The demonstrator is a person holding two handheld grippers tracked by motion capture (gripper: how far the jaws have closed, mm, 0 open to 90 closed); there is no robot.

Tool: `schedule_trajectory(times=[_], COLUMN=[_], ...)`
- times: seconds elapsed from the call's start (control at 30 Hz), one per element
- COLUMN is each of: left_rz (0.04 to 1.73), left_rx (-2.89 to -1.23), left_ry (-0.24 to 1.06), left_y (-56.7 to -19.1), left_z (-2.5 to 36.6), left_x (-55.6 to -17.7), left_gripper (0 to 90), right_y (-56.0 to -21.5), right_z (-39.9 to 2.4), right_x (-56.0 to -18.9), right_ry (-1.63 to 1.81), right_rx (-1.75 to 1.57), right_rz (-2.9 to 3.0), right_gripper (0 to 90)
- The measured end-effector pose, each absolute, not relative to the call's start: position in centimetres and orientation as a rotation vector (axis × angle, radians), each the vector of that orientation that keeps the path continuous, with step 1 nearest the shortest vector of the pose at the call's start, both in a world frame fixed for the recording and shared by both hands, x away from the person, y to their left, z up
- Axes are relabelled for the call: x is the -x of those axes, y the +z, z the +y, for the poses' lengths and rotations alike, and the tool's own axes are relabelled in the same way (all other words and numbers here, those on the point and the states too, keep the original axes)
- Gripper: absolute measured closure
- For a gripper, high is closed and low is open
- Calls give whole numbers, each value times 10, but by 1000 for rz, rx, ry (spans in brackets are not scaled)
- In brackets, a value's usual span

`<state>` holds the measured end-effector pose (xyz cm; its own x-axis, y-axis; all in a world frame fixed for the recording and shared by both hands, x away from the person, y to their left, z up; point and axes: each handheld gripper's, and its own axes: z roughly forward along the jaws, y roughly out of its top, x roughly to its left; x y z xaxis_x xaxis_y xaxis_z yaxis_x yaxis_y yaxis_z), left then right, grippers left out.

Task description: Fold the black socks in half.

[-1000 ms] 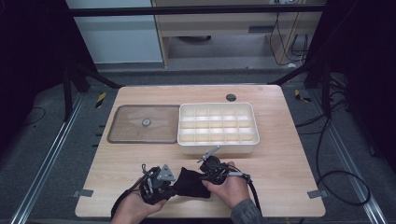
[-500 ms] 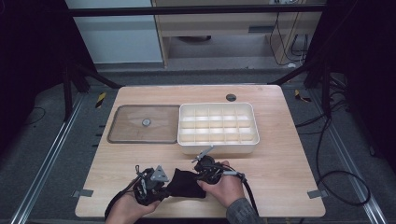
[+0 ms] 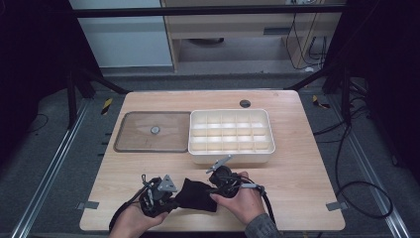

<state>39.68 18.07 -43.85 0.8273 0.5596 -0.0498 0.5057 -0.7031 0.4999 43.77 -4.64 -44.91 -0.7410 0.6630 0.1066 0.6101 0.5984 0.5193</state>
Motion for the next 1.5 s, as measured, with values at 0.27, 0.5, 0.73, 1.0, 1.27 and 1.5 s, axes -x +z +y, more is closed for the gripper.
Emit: schedule_trajectory(times=[0.27,0.5,0.73,1.0,1.27,1.5], left_rz=[774,730,651,611,595,591], left_rx=[-2494,-2492,-2503,-2539,-2575,-2598], left_ry=[131,125,110,110,97,82], left_y=[-434,-427,-424,-430,-437,-443], left_z=[180,169,139,116,103,92], left_x=[-399,-398,-397,-396,-399,-401], left_gripper=[845,846,846,846,845,845], right_y=[-460,-466,-469,-473,-467,-465], right_z=[-44,-44,-49,-56,-77,-99], right_x=[-436,-435,-436,-438,-434,-429], right_ry=[819,852,899,974,1013,1013], right_rx=[-1080,-1107,-1145,-1185,-1191,-1226], right_rz=[2751,2751,2748,2740,2690,2652], right_gripper=[675,723,732,715,569,546])
